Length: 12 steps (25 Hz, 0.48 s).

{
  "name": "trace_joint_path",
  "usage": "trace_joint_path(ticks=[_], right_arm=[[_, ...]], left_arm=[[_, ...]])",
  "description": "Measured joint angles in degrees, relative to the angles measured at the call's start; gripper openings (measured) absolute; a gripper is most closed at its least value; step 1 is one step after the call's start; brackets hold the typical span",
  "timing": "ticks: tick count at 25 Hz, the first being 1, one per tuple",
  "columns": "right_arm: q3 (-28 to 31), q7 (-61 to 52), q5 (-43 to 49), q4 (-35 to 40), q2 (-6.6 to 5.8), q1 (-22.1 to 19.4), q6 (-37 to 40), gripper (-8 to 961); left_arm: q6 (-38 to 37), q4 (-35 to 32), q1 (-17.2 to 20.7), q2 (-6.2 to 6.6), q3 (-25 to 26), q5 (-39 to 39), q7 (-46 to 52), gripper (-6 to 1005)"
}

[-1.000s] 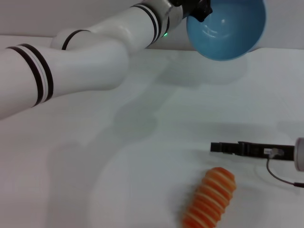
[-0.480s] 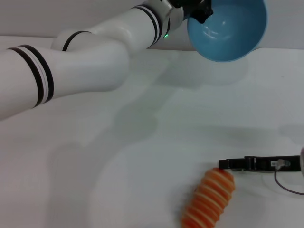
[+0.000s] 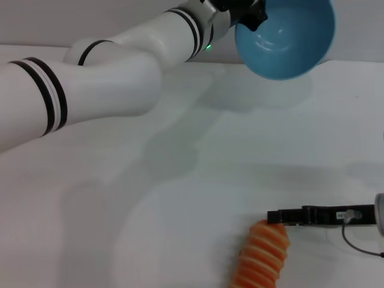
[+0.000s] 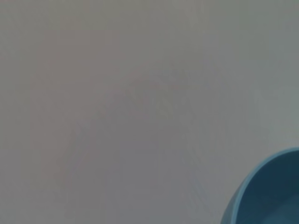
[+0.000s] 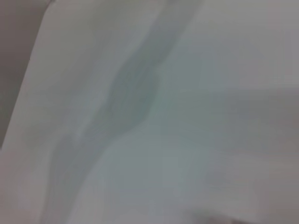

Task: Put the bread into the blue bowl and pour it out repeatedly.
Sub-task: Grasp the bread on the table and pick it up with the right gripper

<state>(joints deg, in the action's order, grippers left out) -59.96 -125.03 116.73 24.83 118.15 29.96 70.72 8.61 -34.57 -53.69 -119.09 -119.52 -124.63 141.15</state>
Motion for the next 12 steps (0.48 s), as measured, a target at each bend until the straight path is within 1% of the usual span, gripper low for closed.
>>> trace_joint_path(ticks=[4,12], right_arm=[[2.2,0.3,0.0,1.4,-0.01,-1.2,0.4,628],[1.2,1.0,0.4,1.2,0.11,-0.5,1.3,618]], left_arm=[[0.0,0.4,0.0,0.00,-0.1,0.0,0.0,1],[0.2,0.4,0.0,0.00,-0.6,0.0,0.0,0]])
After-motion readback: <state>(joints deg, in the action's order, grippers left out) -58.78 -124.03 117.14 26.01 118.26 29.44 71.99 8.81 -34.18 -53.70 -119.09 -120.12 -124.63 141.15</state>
